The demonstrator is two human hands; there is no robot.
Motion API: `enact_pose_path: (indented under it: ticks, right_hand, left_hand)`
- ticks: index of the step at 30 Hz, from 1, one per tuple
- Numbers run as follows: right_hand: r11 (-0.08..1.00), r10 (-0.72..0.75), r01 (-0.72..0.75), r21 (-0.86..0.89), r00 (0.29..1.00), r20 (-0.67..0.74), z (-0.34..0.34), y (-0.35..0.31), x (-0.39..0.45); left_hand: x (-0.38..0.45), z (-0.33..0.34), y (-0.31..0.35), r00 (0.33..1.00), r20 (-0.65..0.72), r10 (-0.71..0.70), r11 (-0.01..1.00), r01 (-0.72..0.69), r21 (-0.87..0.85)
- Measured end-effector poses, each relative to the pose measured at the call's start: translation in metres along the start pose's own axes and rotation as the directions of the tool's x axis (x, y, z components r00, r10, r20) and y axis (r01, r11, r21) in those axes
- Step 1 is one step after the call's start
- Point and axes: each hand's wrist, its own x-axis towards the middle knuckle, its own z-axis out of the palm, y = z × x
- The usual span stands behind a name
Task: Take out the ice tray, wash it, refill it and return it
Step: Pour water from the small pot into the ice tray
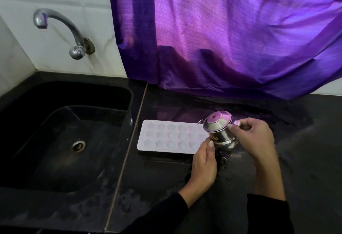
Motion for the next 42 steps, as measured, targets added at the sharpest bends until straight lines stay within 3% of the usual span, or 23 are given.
enact_pose_path:
  ticks: [16, 30, 42]
  right_hand:
    - [1.000, -0.008, 0.008, 0.000, 1.000, 0.007, -0.001, -0.003, -0.004]
    - [0.985, 0.026, -0.034, 0.168, 0.998, 0.049, -0.001, -0.003, 0.002]
    - [0.996, -0.022, 0.016, 0.089, 0.997, 0.067, 0.014, -0.013, 0.005]
  left_hand:
    - [-0.003, -0.005, 0.003, 1.000, 0.017, -0.004, 1.000, 0.004, 0.013]
    - [0.000, -0.011, 0.001, 1.000, -0.020, 0.018, 0.999, -0.019, -0.043]
    - [0.007, -0.019, -0.006, 0.999, -0.043, 0.009, 1.000, -0.009, -0.016]
